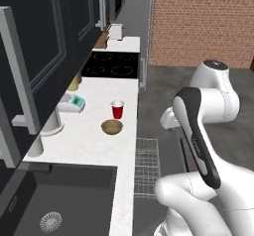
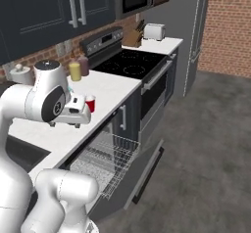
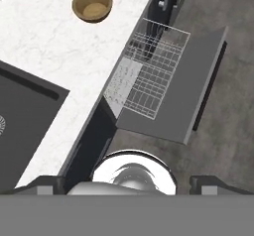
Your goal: Pick up the cup and bowl from the counter, place them in the dishwasher, and close the dishwasher door.
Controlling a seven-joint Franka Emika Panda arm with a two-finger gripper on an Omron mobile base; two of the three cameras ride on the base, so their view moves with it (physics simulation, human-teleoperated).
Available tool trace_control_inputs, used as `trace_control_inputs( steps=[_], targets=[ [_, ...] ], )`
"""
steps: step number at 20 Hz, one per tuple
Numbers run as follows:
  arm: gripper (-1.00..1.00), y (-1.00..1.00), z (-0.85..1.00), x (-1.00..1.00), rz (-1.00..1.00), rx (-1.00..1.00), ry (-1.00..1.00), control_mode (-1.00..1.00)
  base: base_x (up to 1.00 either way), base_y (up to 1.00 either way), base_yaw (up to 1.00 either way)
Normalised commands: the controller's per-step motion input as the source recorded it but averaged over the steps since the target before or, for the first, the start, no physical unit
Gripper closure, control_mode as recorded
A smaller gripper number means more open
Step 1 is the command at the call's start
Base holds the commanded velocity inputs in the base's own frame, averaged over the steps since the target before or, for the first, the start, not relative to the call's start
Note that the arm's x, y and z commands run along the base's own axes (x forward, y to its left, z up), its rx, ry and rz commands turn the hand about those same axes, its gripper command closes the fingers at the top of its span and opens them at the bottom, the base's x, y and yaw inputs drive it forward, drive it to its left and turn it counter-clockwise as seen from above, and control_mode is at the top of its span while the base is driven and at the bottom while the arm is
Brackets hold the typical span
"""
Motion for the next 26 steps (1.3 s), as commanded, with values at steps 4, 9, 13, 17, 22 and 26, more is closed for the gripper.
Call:
trace_control_inputs(
  steps=[4, 9, 13, 17, 22, 26],
  targets=[
    [-1.0, 0.0, 0.0, 0.0, 0.0, 0.0, 0.0, 1.0, 0.2, 0.03, 0.34],
    [-1.0, 0.0, 0.0, 0.0, 0.0, 0.0, 0.0, 1.0, 0.37, 0.0, 0.32],
    [-1.0, 0.0, -0.05, 0.23, 0.04, 0.02, 0.01, -1.0, 0.62, 0.0, 0.17],
    [-1.0, 0.0, -0.12, 0.85, 0.12, 0.13, 0.01, -1.0, 0.0, 0.0, 0.0],
    [-1.0, 0.07, -0.22, 0.99, 0.01, 0.14, 0.03, -1.0, 0.0, 0.0, 0.0],
    [-1.0, 0.06, -0.22, 1.0, 0.0, 0.12, 0.0, -1.0, 0.0, 0.0, 0.0]
  ],
)
